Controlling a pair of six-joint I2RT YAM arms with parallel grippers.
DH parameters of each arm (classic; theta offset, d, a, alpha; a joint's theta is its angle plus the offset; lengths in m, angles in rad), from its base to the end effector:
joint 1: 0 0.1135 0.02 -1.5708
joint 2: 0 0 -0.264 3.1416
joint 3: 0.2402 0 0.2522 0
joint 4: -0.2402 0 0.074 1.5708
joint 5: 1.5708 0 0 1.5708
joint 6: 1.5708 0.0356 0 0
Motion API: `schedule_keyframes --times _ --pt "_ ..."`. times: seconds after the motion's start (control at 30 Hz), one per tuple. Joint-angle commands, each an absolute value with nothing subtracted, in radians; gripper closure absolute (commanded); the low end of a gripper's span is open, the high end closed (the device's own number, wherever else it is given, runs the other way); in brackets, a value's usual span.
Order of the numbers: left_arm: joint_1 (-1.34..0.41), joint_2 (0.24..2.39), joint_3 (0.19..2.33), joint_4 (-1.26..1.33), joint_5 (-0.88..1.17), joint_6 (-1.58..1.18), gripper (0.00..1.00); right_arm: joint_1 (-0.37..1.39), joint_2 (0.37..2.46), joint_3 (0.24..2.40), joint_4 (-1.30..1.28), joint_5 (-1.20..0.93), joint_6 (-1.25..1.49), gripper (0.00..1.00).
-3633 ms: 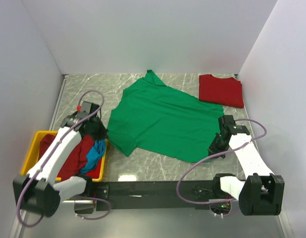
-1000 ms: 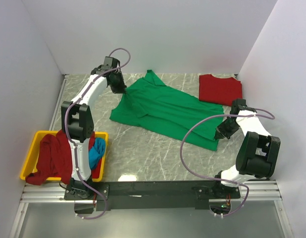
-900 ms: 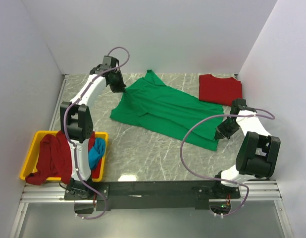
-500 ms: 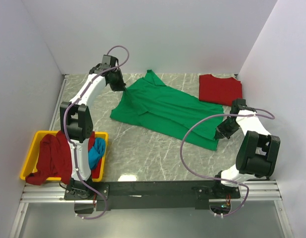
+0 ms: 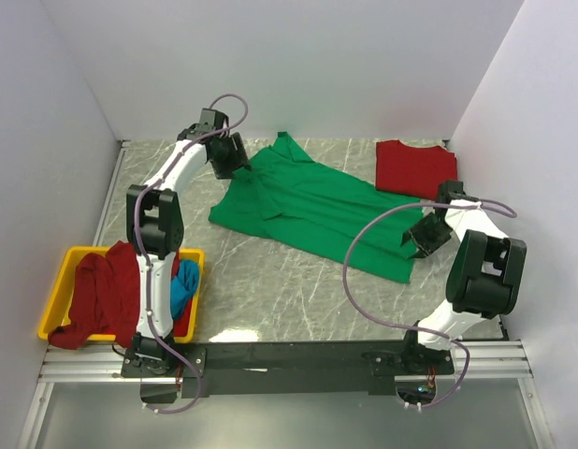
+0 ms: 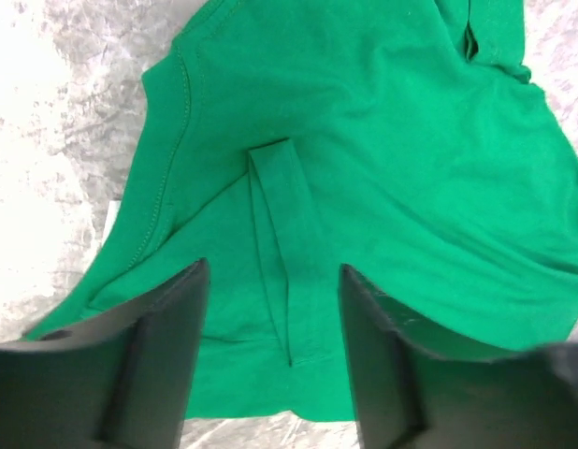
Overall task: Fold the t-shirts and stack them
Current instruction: Fold the tshirt
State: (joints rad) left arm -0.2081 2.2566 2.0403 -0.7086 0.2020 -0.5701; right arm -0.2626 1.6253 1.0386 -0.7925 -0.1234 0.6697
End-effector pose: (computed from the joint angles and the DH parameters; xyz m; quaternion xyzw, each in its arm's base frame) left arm 0.4925 -0.1113 0.2369 -0.1384 0.9338 -0.2083 0.2559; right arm 0.2835 -0.0717 0.1841 0.4413 0.8902 0.0794 0.0811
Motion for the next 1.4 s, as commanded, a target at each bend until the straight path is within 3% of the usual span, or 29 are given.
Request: schedule_keyframes --times 0.0,0.17,0.43,0.93,1.13,1.37 --pt "-0.196 2.218 2.063 -0.661 0.215 -0.597 0.3 -0.272 1.609 1.098 -0.733 -0.114 0.672 0.46" --pt "-0.169 2.128 1.907 -0.635 0.183 -0.598 0.25 -0.278 1.514 1.03 -0.727 -0.071 0.652 0.33" --pt "-0.118 1.962 1.583 -0.597 0.137 -0.597 0.24 -0.278 1.387 0.864 -0.703 -0.086 0.641 0.32" --pt "-0.092 1.925 1.419 -0.545 0.147 -0.603 0.27 -0.279 1.374 0.753 -0.687 -0.078 0.646 0.33" --pt "-0.094 1.97 1.416 -0.526 0.179 -0.601 0.33 -0.279 1.397 0.716 -0.661 -0.083 0.66 0.42" --pt "-0.092 2.0 1.42 -0.517 0.198 -0.595 0.46 -0.279 1.405 0.689 -0.627 -0.091 0.68 0.57"
